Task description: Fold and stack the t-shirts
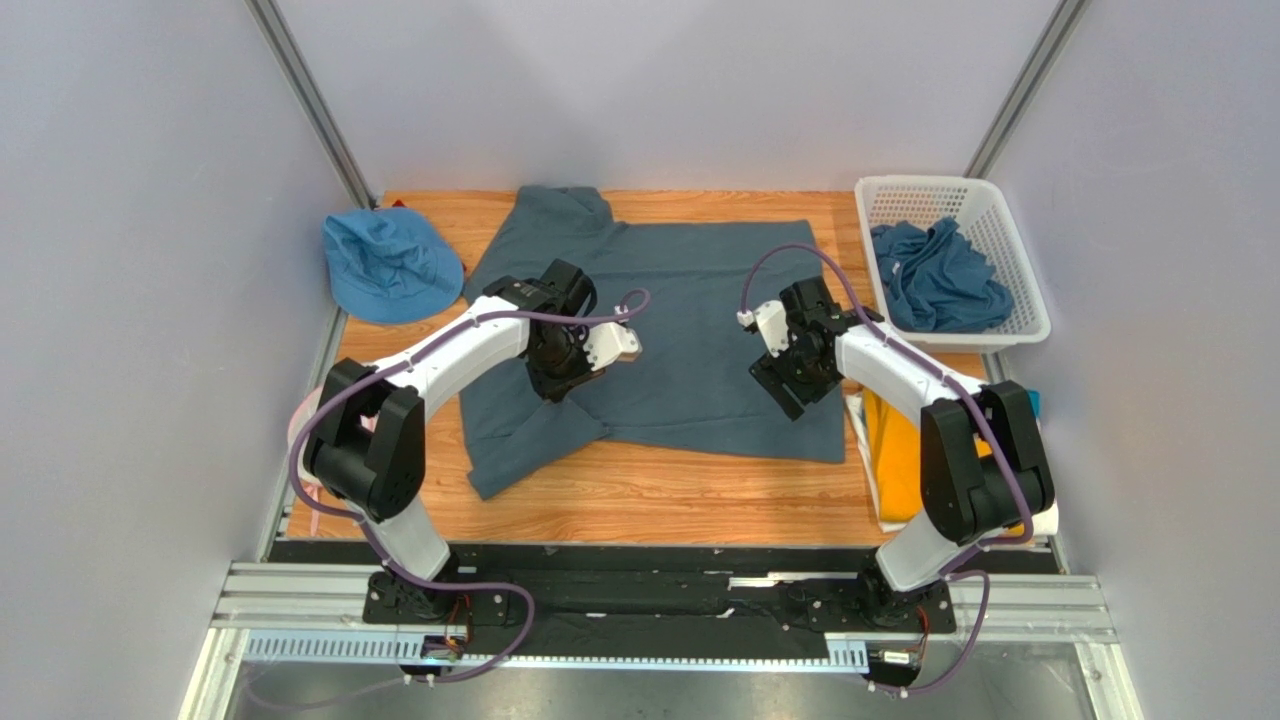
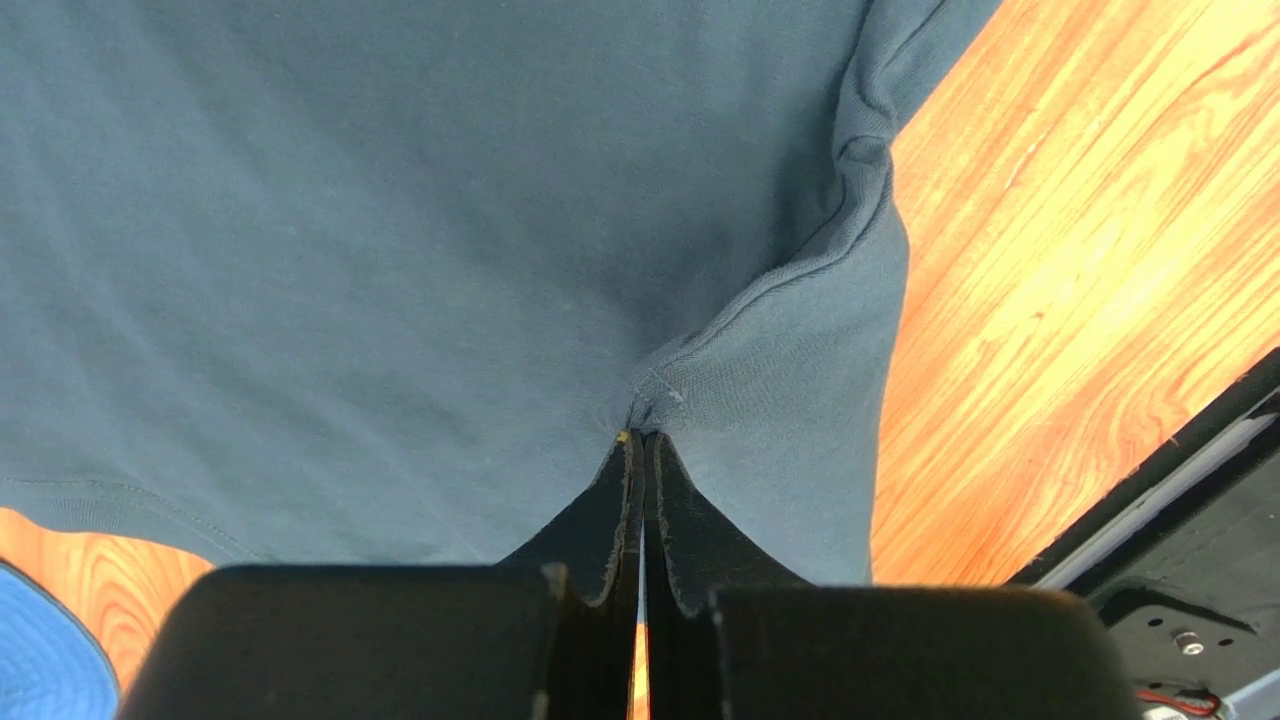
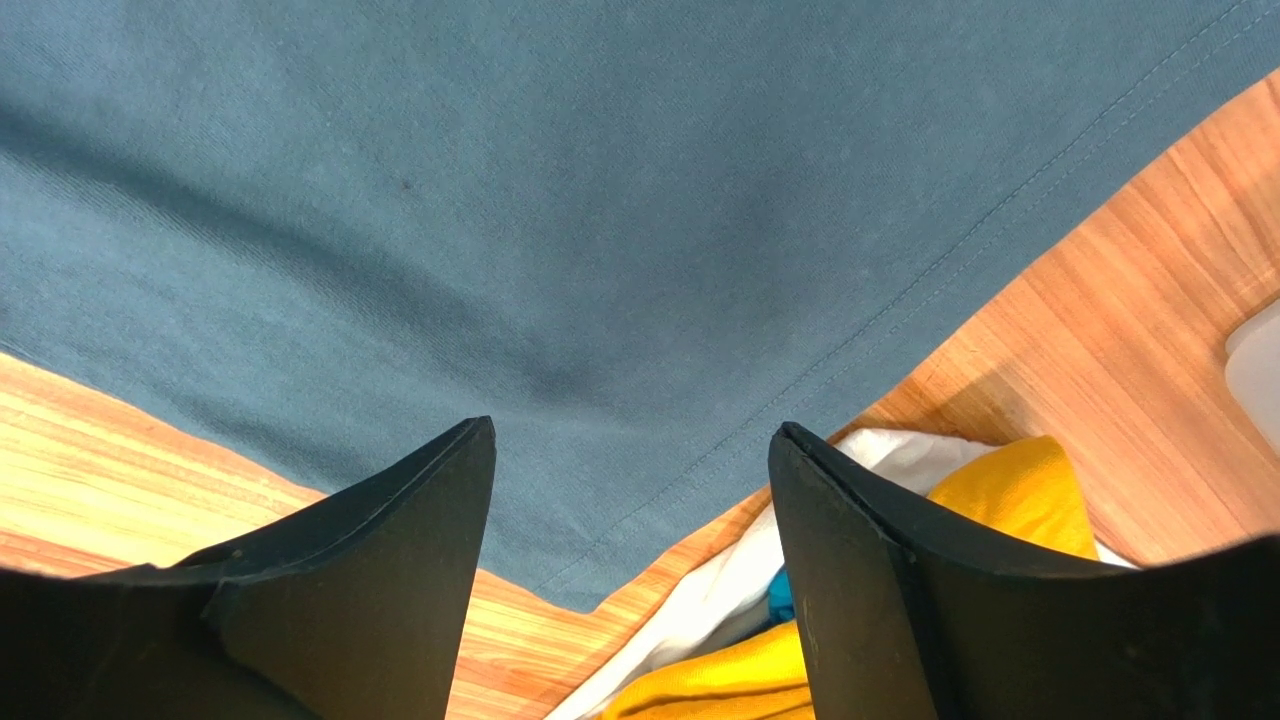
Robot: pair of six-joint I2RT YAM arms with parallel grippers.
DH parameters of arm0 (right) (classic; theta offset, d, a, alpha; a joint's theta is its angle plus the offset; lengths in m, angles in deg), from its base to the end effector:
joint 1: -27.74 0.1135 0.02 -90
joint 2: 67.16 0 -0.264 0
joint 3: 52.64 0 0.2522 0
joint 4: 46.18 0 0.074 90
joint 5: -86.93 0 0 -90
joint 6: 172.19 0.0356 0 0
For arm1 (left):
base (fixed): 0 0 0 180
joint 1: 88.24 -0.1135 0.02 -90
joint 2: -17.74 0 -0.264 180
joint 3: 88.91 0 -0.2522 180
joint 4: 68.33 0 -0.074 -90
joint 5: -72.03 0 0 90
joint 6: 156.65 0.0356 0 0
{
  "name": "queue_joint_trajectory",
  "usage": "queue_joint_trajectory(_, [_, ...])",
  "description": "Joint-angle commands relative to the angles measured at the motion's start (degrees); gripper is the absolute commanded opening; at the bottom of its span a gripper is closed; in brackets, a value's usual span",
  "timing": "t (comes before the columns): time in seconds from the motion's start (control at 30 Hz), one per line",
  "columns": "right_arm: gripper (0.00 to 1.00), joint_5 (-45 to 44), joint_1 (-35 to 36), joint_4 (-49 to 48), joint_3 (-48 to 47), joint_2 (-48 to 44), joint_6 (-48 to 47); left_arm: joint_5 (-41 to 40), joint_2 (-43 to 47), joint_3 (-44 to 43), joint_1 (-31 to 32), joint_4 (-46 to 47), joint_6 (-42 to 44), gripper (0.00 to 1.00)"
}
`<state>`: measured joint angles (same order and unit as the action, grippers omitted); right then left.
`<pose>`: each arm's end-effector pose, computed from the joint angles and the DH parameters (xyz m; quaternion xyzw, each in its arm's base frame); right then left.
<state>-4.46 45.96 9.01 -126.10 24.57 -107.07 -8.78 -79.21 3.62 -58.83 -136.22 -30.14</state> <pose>0.2840 0.0926 0.1933 -0.3618 0.9210 -0.0203 0.1429 0.2799 -0.1643 0.2275 0.5464 0.8265 -0.0727 0.1144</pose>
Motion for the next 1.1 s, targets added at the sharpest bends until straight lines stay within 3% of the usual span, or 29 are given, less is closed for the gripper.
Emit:
queue_joint_trajectory(0.0, [0.72, 0.5, 0.3, 2.1, -0.6, -0.6, -1.4, -0.4, -0.5, -2.1, 0.2, 0.4, 1.0, 0.00])
queue_joint_trajectory(0.43, [0.72, 2.8, 0.4, 13.1, 4.3, -11.1, -11.4, -0.4, -1.8, -2.2, 0.1, 1.3, 0.8, 0.00])
queue_joint_trajectory(1.07, [0.67, 2.8, 0.4, 9.4, 12.5, -10.2, -16.1, -1.9, -2.7, -2.0, 0.1, 1.2, 0.9, 0.00])
